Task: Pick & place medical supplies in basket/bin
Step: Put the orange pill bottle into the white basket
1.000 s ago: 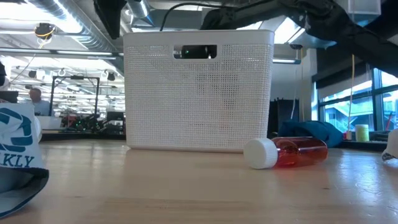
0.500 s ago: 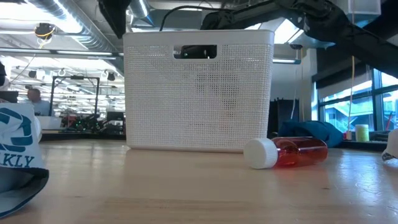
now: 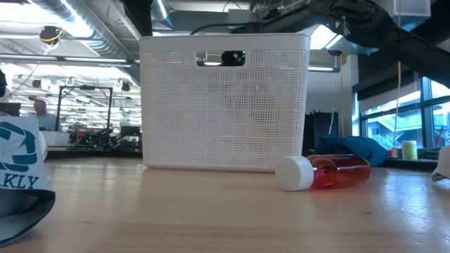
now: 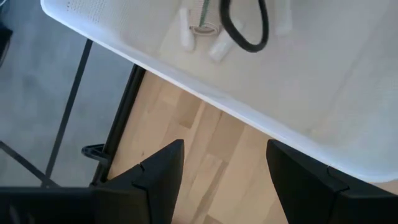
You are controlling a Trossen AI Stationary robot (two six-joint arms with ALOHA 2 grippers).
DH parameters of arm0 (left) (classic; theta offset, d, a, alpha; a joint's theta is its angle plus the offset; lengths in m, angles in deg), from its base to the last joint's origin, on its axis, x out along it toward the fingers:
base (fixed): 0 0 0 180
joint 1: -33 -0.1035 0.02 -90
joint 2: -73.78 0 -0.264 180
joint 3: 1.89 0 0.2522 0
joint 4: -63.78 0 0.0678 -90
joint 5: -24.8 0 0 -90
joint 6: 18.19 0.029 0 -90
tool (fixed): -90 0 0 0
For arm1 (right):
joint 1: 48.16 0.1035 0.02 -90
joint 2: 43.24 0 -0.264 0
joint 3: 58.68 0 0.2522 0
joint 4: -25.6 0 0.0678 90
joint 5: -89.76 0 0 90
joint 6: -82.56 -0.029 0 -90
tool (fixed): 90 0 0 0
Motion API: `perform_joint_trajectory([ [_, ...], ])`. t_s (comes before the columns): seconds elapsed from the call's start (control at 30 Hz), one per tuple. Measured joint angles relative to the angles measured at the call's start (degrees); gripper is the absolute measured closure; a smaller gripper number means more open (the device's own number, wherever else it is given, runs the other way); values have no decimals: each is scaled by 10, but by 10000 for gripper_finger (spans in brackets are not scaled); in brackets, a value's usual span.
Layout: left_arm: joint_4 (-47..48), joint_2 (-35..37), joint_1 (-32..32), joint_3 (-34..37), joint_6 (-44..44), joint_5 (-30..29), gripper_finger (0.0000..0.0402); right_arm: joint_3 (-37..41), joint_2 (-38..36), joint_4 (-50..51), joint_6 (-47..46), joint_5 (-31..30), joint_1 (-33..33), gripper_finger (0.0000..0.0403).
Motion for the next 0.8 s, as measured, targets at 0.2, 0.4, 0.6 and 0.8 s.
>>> perform_joint_trajectory([
  [0.2, 0, 0, 0, 0, 0, 0, 181, 29, -2, 2, 0, -17, 1, 188],
  [0.4, 0, 0, 0, 0, 0, 0, 181, 25, -1, 2, 0, -16, 0, 187],
  [0.6, 0, 0, 0, 0, 0, -10, 181, 11, 0, -2, 3, -11, 0, 159],
  [0.8, 0, 0, -1, 0, 0, -10, 181, 6, 0, -1, 14, -2, 0, 92],
])
